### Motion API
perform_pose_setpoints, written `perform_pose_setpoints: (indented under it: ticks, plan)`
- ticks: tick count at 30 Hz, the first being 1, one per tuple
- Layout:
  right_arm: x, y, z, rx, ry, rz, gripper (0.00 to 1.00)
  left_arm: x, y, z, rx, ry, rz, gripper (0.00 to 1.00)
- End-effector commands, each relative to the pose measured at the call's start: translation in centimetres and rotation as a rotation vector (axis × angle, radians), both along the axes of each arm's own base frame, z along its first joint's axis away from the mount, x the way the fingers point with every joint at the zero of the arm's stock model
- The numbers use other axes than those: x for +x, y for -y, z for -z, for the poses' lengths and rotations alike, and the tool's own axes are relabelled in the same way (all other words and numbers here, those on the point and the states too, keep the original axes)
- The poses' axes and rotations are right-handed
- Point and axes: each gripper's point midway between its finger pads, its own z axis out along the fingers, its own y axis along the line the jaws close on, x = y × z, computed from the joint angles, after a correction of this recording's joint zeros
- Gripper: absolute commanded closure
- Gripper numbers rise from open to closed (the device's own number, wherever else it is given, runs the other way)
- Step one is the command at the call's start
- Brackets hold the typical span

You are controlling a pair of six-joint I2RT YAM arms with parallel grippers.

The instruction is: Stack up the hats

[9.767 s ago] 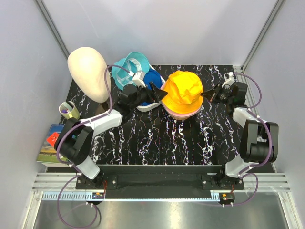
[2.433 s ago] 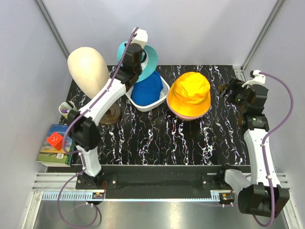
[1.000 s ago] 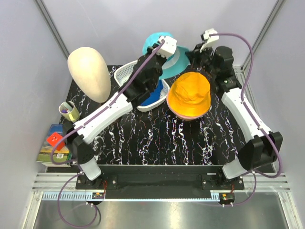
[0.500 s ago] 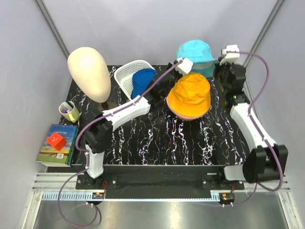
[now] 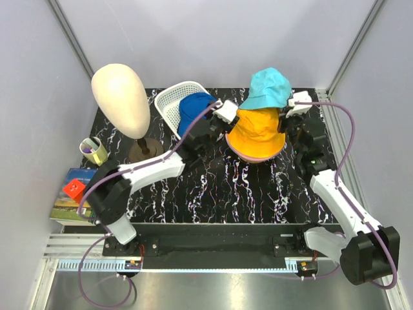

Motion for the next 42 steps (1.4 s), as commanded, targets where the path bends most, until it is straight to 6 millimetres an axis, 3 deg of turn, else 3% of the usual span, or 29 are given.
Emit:
perform_pose_setpoints:
  ticks: [1, 2, 3, 5, 7, 14, 19, 23, 28, 37, 42]
  plan:
    - [-0.9, -1.5, 1.7, -0.024, -0.023, -0.035, 1.00, -3.6, -1.2, -3.8, -0.286, -0.129, 0.062, 0.33]
    - [-1.3, -1.5, 2.2, -0.024, -0.034, -0.036, 1.00, -4.6, -1.3, -4.4, -0.317, -0.148, 0.094, 0.29]
    - [-1.5, -1.8, 2.5, -0.022, -0.038, -0.041, 1.00, -5.4, -1.2, -3.4, -0.377, -0.225, 0.114, 0.28]
    - [-2.1, -2.6, 3.1, -0.026, -0.044, -0.069, 1.00, -6.7, -1.5, -4.1, -0.454, -0.270, 0.149, 0.25]
    - [-2.7, -3.4, 3.6, -0.031, -0.052, -0.090, 1.00, -7.4, -1.2, -3.5, -0.550, -0.353, 0.173, 0.23]
    - [-3.7, -5.1, 5.0, -0.053, -0.092, -0.132, 1.00, -9.4, 1.9, -3.8, -0.790, -0.542, 0.349, 0.21]
    - [-4.1, -5.5, 5.9, -0.078, -0.118, -0.124, 1.00, -9.9, 4.6, -3.1, -0.889, -0.657, 0.463, 0.20]
    - [-4.4, -5.9, 6.3, -0.071, -0.123, -0.138, 1.00, -9.8, 5.8, -3.8, -0.960, -0.681, 0.518, 0.21]
    - [-4.8, -6.3, 6.9, -0.070, -0.129, -0.156, 1.00, -9.5, 7.3, -2.8, -0.965, -0.726, 0.555, 0.21]
    - [-5.0, -7.0, 7.2, -0.080, -0.129, -0.183, 1.00, -8.6, 7.8, -3.0, -0.993, -0.701, 0.554, 0.29]
    - [-5.1, -7.2, 7.5, -0.088, -0.135, -0.194, 1.00, -8.1, 7.8, -3.0, -1.016, -0.678, 0.540, 0.42]
